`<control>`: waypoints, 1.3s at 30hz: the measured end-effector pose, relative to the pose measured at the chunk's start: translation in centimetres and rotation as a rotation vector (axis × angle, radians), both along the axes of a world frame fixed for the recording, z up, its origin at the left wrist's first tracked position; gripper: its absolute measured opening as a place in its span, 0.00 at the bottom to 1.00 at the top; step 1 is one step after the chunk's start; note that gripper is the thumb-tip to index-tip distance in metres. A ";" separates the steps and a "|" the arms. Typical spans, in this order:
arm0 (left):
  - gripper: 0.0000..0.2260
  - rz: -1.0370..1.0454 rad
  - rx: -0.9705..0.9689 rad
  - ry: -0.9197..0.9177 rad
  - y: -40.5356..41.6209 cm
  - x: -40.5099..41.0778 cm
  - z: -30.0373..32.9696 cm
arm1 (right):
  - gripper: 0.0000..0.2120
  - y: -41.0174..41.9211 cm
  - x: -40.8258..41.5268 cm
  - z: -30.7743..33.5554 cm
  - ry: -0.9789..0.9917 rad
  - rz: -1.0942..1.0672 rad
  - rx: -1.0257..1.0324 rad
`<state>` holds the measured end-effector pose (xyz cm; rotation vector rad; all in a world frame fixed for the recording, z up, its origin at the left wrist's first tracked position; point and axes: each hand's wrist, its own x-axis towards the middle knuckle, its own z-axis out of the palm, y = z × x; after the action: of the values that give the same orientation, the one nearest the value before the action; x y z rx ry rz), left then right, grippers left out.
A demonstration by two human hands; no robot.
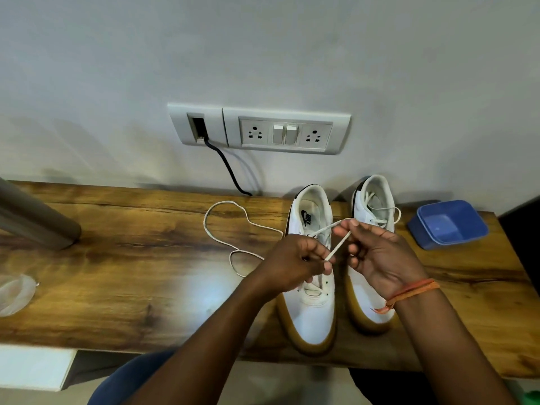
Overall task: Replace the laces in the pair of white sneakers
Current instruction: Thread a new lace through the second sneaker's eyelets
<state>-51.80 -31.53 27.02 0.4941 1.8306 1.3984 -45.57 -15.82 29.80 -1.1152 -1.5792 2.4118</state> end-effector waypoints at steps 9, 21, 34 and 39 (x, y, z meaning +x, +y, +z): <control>0.07 -0.150 -0.101 -0.124 -2.3 -1.9 2.1 | 0.06 2.9 -0.2 0.0 0.014 -0.178 -0.193; 0.13 -0.087 0.208 -0.341 -2.6 -2.2 3.7 | 0.06 1.6 -0.6 -0.3 -0.033 -0.116 -0.233; 0.17 -0.129 -0.034 -0.173 -6.4 -4.9 4.1 | 0.08 3.8 -0.1 -0.1 -0.019 -0.308 -0.301; 0.10 0.014 0.160 -0.285 -6.0 -5.0 4.4 | 0.08 3.9 0.0 0.1 -0.002 -0.318 -0.292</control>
<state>-56.81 -37.56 31.38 0.3414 1.5059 1.5465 -45.58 -11.96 29.86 -1.2964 -0.9752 2.4658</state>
